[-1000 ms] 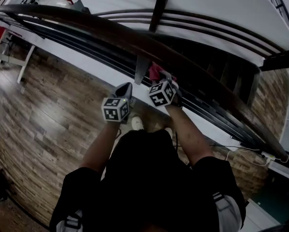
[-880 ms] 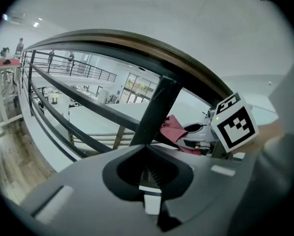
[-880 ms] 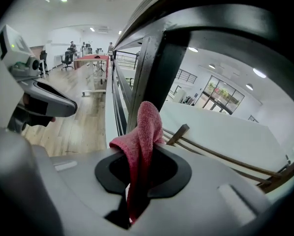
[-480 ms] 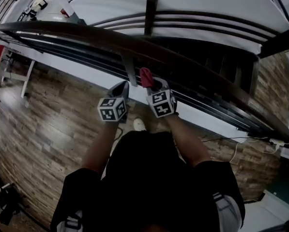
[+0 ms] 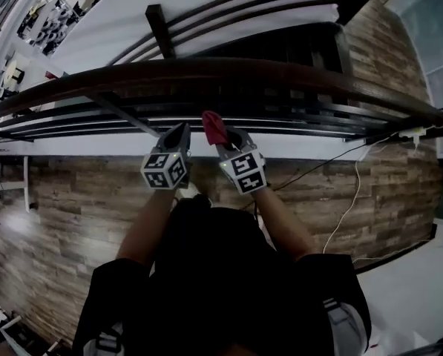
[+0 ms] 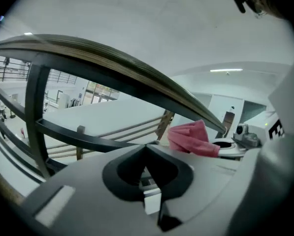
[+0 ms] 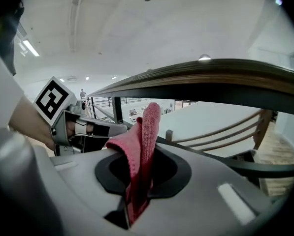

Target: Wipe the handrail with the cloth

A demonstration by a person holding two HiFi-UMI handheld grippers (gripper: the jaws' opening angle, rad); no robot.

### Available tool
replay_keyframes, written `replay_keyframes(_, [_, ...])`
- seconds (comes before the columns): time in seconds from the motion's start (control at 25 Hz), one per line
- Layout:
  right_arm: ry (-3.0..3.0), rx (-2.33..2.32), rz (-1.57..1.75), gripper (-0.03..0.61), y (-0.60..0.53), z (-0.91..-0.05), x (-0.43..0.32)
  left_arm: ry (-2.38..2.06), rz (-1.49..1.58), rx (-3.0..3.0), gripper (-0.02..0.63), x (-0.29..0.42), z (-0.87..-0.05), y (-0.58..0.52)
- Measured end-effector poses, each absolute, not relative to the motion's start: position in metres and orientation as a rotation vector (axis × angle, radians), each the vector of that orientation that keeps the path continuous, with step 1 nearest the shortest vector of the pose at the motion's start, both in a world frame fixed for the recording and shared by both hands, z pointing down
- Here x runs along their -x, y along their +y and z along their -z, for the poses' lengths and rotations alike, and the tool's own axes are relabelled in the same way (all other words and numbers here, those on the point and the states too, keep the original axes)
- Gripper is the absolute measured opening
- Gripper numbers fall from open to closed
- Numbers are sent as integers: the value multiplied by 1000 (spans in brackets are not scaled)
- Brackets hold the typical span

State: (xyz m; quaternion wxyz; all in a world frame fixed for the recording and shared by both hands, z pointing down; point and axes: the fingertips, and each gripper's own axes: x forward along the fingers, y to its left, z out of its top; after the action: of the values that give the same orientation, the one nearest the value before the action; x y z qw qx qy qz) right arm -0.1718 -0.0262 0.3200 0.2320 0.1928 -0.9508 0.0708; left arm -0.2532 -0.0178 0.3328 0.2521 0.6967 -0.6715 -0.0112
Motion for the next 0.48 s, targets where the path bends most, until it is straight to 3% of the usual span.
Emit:
replay_keyframes(0.24, [-2592,-729,-235,44,-42,-306,27,-1713,69,-2050,-2,119,-311,-53])
replay_keyframes(0.48, [-2548,-890,-287,44,-56,-301,-69,-1614,84,-2165,-2,30,-292,-71])
